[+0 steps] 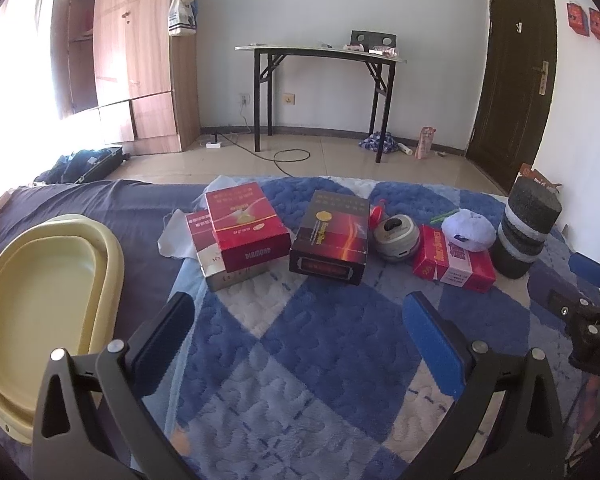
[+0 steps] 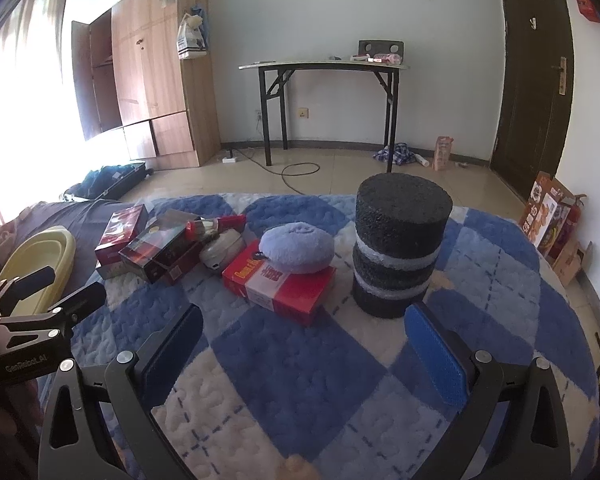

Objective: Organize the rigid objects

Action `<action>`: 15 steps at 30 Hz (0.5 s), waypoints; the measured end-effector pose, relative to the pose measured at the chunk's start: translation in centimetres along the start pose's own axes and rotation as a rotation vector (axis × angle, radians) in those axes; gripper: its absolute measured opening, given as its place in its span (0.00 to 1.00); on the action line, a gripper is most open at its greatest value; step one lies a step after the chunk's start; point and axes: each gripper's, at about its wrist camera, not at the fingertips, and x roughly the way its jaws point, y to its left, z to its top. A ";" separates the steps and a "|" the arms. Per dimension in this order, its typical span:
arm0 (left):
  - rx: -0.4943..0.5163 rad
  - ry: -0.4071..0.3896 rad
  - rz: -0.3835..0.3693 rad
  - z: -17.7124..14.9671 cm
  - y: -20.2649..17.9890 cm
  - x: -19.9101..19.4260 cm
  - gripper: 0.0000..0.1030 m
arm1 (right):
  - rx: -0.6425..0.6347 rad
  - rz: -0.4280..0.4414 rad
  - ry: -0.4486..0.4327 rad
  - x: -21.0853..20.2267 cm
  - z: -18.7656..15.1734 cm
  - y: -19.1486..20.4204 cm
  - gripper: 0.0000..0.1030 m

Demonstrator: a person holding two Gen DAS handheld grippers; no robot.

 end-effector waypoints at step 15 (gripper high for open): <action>0.021 0.004 0.012 0.0 0.0 0.0 1.00 | 0.004 0.019 -0.002 -0.3 0.0 0.1 1.00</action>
